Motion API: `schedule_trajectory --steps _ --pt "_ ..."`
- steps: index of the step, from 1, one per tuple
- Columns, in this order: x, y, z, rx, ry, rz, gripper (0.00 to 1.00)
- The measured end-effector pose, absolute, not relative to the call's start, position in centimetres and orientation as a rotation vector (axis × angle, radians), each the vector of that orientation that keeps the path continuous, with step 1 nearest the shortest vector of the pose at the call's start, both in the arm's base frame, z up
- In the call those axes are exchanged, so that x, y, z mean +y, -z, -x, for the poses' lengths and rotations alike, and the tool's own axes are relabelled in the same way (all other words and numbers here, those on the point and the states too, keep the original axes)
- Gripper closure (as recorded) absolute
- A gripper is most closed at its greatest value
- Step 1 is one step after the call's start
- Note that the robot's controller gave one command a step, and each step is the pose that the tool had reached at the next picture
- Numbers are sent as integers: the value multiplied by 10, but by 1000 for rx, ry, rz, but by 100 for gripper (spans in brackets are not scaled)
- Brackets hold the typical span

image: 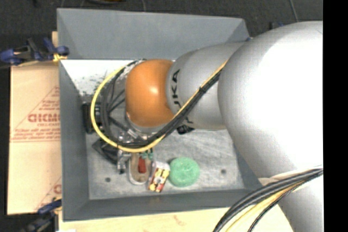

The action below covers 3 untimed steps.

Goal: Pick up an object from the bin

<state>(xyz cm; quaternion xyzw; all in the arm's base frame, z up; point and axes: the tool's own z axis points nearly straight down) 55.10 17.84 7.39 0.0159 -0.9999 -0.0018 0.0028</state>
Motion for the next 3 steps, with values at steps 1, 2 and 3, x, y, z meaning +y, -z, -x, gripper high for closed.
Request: schedule_trajectory --steps 1,2,3 --pt "178 -74 -551 -3136 6 -50 100" --pt "171 -75 -549 -3142 17 -114 100" --pt "191 -157 -536 -3141 2 -141 100"
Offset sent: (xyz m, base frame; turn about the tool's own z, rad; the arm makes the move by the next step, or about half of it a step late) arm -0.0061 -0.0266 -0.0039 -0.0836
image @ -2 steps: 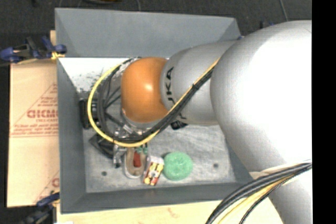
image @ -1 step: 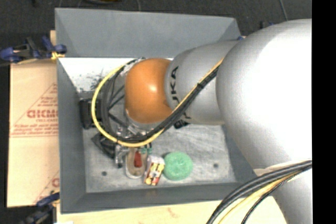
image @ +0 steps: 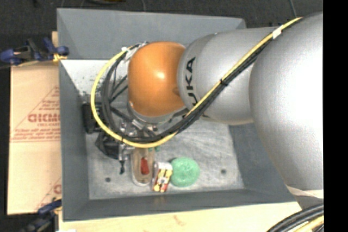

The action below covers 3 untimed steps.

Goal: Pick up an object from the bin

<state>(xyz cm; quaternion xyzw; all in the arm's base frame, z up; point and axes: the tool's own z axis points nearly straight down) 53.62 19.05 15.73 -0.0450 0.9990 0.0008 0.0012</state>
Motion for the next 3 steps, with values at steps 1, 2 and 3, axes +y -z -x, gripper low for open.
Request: schedule_trajectory --steps 1,2,3 --pt "190 -157 -536 3136 -2 140 100" --pt "194 -196 -528 3138 3 198 100" --pt "206 -265 -526 3133 1 224 100"
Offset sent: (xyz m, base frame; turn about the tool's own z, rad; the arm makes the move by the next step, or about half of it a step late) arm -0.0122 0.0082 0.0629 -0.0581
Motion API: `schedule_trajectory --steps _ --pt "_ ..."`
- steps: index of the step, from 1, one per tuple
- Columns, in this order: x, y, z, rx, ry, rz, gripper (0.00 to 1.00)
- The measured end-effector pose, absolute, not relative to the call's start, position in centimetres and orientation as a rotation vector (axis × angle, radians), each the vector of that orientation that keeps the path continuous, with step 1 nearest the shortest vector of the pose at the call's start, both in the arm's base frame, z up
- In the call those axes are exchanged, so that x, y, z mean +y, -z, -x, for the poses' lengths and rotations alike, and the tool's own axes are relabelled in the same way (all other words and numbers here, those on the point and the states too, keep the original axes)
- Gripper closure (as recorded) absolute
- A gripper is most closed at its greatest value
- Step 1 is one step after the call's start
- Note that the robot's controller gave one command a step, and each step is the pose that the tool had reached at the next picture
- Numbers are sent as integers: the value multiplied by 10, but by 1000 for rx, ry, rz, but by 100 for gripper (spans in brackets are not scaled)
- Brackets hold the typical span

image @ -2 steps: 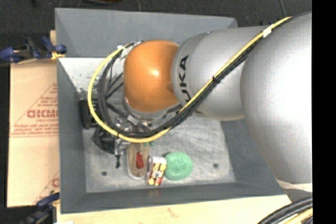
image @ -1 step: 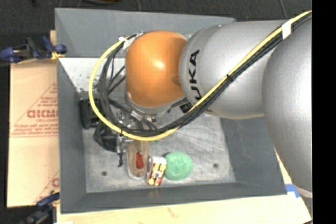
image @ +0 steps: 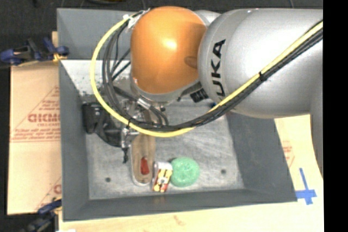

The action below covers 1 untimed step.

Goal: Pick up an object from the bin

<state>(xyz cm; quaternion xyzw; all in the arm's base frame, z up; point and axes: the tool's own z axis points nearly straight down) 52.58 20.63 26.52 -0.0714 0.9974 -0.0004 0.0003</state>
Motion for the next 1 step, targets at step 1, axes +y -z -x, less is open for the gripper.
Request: schedule_trajectory --steps 1 --pt "211 -240 -531 3115 -5 266 100"
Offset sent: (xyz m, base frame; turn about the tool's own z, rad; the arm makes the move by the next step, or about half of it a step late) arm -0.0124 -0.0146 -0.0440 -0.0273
